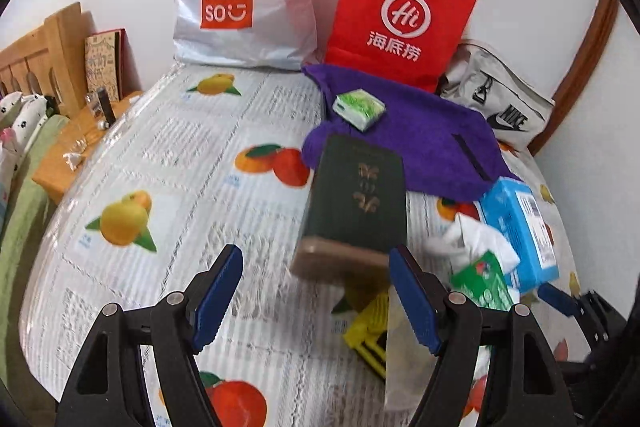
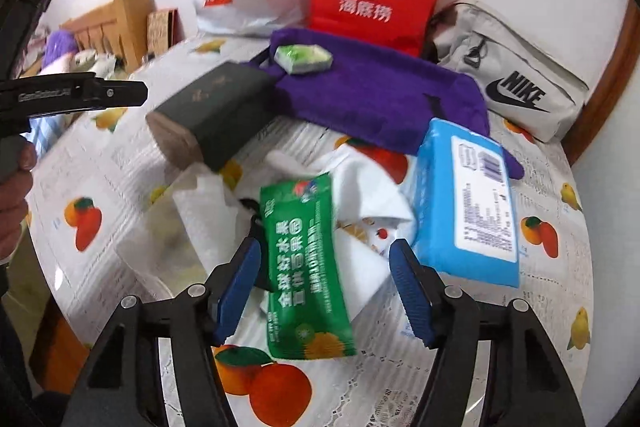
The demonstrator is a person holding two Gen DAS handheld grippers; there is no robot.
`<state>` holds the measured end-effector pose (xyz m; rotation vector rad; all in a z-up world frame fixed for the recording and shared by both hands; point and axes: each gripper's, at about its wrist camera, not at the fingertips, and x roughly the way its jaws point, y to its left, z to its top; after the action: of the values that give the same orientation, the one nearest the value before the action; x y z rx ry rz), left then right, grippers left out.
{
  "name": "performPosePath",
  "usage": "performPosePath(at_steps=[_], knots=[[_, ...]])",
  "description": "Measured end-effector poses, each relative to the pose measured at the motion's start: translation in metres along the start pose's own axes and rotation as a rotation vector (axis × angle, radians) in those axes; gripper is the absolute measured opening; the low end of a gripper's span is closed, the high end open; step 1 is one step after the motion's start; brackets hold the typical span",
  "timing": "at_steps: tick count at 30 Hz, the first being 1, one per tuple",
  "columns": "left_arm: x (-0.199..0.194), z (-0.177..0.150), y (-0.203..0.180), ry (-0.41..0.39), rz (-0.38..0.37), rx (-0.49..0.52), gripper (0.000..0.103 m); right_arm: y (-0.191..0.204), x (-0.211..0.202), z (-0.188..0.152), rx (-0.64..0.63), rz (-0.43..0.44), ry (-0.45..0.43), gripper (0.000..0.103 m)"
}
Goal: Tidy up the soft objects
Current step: 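Grasp the green snack packet with the right tool while the left tool grasps the white mesh bag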
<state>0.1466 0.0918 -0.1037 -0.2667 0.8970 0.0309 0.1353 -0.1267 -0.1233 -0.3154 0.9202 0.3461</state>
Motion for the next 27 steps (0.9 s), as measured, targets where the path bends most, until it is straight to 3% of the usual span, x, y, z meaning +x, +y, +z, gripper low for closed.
performPosePath(at_steps=[10, 11, 12, 13, 20, 27], knots=[[0.007, -0.019, 0.019, 0.033, -0.016, -0.02, 0.074, 0.015, 0.032, 0.002, -0.073, -0.091, 0.091, 0.064], [0.007, -0.021, 0.02, 0.036, -0.02, -0.021, 0.074, 0.017, 0.032, 0.001, -0.079, -0.084, 0.089, 0.059], [0.007, -0.022, 0.02, 0.039, -0.024, -0.019, 0.074, 0.018, 0.032, 0.001, -0.085, -0.069, 0.095, 0.042], [0.007, -0.023, 0.021, 0.041, -0.025, -0.017, 0.074, 0.018, 0.03, 0.0, -0.081, -0.064, 0.096, 0.036], [0.01, -0.031, 0.022, 0.059, -0.035, -0.013, 0.074, -0.002, -0.01, -0.001, 0.071, 0.069, -0.007, 0.034], [0.007, -0.044, 0.001, 0.077, -0.076, 0.044, 0.074, -0.026, -0.034, -0.021, 0.171, 0.091, -0.065, 0.034]])
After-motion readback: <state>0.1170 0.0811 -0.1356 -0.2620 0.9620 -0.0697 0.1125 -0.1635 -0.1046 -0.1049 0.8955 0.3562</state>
